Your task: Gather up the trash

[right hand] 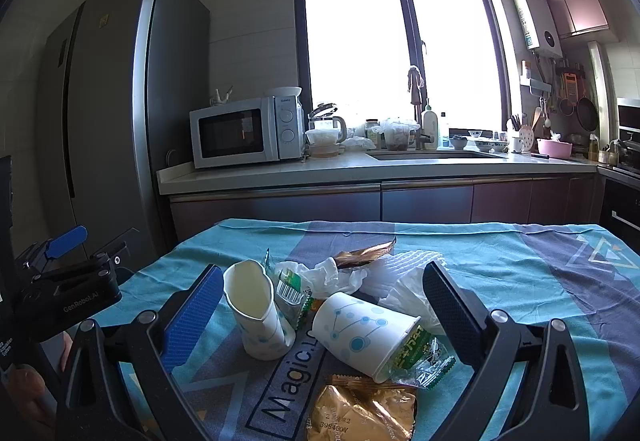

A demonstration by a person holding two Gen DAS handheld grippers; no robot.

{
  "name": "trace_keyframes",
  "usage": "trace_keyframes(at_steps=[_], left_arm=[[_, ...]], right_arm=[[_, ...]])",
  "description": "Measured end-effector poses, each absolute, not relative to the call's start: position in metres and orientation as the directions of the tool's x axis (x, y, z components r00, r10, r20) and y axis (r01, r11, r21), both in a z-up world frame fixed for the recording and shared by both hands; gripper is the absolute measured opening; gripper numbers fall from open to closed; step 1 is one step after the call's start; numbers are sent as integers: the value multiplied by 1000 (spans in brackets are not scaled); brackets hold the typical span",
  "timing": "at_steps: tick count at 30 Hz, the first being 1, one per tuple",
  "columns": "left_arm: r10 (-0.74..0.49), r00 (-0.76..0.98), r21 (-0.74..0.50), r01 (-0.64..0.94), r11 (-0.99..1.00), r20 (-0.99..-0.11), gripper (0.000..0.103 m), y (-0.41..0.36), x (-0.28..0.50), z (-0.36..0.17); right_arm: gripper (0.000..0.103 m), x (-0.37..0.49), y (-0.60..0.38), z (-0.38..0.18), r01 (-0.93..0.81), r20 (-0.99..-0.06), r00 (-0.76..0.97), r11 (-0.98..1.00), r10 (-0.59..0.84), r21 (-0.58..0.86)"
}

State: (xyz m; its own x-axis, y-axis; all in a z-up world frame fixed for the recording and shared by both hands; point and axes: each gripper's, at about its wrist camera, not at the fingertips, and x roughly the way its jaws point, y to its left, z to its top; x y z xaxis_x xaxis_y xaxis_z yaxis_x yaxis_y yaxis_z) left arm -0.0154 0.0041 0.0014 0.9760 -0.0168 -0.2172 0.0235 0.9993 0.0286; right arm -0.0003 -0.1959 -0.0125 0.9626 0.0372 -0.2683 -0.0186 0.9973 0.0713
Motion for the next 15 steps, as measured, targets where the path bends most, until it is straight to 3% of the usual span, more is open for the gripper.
trace_keyframes(at_steps=[15], left_arm=[[-42,974,36,51,998,-222,97,-2,-17,-2]], right_arm=[[96,2,-198,-14,-20,-276,960,996,42,81]])
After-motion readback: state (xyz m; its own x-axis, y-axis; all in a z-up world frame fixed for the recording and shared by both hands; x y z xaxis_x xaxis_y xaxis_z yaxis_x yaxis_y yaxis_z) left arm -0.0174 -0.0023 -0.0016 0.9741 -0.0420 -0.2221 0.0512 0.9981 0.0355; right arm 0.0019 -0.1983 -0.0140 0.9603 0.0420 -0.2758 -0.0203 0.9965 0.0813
